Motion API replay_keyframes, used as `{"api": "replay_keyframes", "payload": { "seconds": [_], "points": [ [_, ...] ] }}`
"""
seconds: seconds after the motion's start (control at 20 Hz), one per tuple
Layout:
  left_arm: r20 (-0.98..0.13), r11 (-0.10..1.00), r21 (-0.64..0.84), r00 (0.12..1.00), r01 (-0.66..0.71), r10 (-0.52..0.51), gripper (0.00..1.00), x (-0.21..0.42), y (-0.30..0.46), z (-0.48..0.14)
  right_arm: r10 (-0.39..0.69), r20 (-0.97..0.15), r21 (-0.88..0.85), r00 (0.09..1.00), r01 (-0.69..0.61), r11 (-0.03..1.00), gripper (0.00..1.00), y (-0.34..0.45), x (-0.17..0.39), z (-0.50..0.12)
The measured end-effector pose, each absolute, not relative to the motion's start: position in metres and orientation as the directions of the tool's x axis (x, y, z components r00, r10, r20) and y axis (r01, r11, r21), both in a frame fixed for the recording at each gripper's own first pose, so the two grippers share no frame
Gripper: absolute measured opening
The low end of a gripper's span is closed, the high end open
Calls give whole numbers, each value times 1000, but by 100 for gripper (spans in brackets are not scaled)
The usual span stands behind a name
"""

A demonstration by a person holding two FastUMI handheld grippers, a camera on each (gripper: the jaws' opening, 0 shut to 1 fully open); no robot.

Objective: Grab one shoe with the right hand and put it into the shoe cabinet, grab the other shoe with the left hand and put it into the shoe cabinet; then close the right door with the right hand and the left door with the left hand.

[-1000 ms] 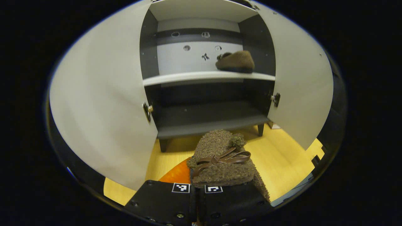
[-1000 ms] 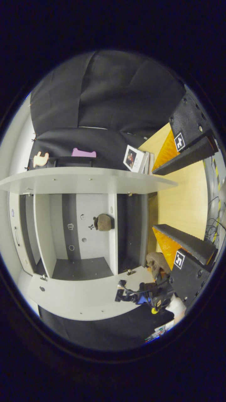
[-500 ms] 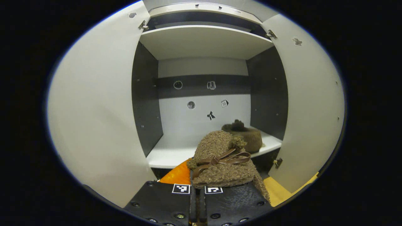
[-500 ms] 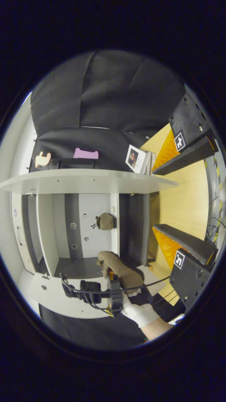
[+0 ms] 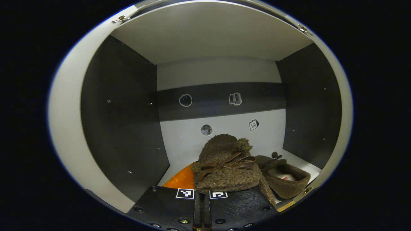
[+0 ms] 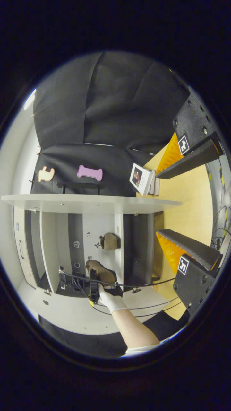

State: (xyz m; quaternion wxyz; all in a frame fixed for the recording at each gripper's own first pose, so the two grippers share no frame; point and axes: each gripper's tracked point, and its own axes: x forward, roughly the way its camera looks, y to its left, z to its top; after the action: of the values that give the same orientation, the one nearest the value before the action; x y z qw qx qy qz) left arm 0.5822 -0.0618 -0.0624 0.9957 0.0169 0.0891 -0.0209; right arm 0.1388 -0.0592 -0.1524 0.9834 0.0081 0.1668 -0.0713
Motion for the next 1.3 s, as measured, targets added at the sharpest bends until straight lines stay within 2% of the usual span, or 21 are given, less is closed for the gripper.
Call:
{"api": "replay_keyframes", "payload": {
  "seconds": [0.1, 0.25, 0.4, 0.55, 0.6, 0.7, 0.8, 1.0, 1.05, 1.15, 1.3],
  "points": [
    [-265, 999, -4, 963, 50, -50, 12, 601, -63, -87, -153, -333, -10, 930, 159, 987, 99, -63, 139, -152],
    [-389, 999, 20, 921, 38, -27, 12, 623, -56, -124, -183, -337, -22, 923, 187, 982, 99, -66, 139, -152],
    [-538, 998, 48, 843, 51, -18, 13, 620, -52, -165, -182, -350, 28, 919, 205, 978, 99, -67, 143, -154],
    [-560, 993, 83, 828, 86, -24, 19, 624, -54, -165, -189, -352, 28, 917, 212, 977, 99, -70, 151, -155],
    [-568, 991, 99, 823, 89, -17, 27, 622, -52, -164, -186, -353, 34, 917, 211, 977, 99, -68, 151, -155],
    [-572, 990, 99, 820, 96, -23, 32, 620, -52, -162, -177, -353, 42, 919, 204, 978, 99, -64, 153, -154],
    [-553, 989, 72, 830, 132, -70, 40, 616, -58, -154, -172, -345, 35, 923, 196, 980, 99, -62, 155, -154],
    [-507, 983, 116, 859, 142, -64, 93, 607, -48, -136, -150, -357, 43, 922, 177, 983, 99, -54, 157, -159],
    [-498, 983, 130, 866, 131, -49, 91, 604, -42, -133, -143, -357, 47, 923, 171, 984, 99, -51, 158, -159],
    [-485, 983, 125, 873, 133, -56, 96, 592, -39, -125, -133, -349, 47, 928, 159, 986, 99, -48, 158, -156],
    [-455, 980, 121, 886, 159, -87, 96, 578, -38, -113, -125, -339, 42, 932, 148, 988, 99, -44, 158, -154]
  ]
}}
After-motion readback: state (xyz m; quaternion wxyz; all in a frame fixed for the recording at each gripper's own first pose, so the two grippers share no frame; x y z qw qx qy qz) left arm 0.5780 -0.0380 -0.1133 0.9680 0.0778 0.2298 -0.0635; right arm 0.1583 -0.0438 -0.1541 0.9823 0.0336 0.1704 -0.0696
